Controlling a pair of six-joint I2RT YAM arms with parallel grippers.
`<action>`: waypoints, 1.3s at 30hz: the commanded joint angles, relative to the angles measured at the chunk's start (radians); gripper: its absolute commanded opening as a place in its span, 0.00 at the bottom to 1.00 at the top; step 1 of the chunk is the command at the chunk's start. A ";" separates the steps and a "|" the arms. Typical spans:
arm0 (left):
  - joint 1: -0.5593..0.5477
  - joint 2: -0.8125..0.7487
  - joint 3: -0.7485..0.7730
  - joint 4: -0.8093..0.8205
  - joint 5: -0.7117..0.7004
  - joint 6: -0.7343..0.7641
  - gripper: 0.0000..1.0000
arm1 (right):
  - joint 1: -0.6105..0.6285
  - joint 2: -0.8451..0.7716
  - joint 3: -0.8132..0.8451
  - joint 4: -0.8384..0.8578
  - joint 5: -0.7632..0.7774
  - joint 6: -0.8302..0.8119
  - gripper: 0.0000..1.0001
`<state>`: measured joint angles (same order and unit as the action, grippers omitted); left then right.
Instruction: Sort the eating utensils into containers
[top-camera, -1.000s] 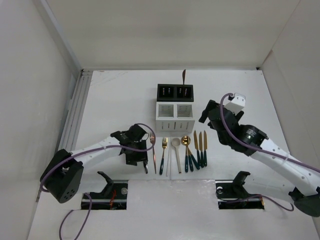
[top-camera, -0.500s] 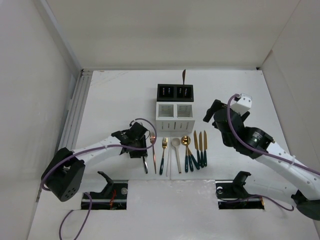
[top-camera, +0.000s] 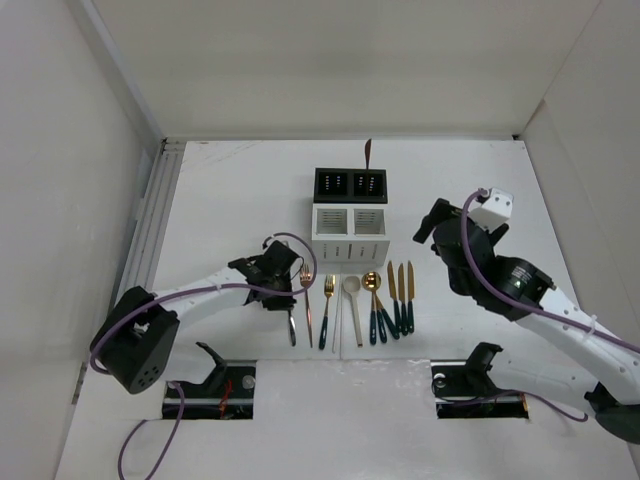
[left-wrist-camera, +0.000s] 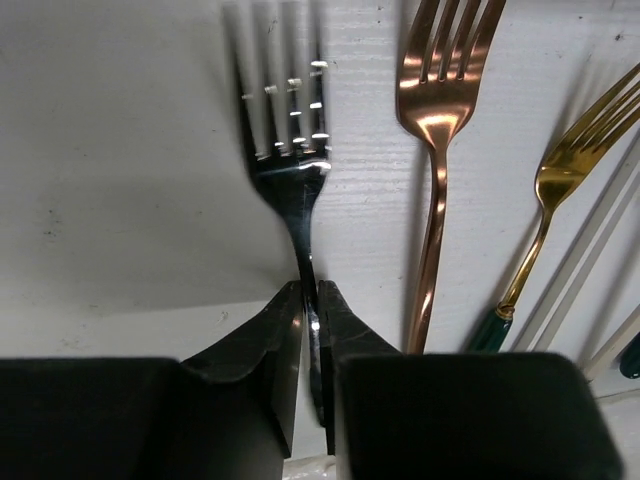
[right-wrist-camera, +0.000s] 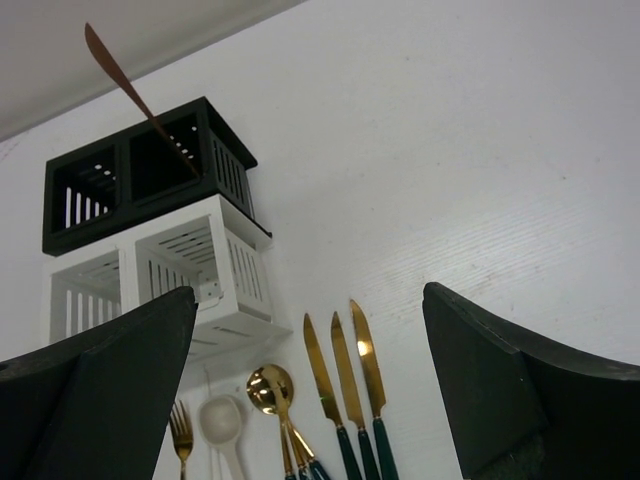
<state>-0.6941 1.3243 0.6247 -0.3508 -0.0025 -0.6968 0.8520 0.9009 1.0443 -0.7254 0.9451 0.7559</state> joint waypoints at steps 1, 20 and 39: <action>-0.004 0.049 -0.033 -0.053 -0.036 -0.001 0.07 | 0.002 -0.037 0.016 -0.003 0.075 -0.026 1.00; 0.037 -0.120 0.112 -0.110 -0.080 0.095 0.00 | 0.002 -0.054 -0.015 0.130 0.119 -0.135 1.00; 0.157 -0.113 0.512 0.266 -0.289 0.492 0.00 | -0.207 0.133 0.080 0.369 -0.164 -0.339 1.00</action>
<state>-0.5411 1.2026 1.0492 -0.2951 -0.2455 -0.3668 0.7021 1.0210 1.0641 -0.4332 0.9020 0.4511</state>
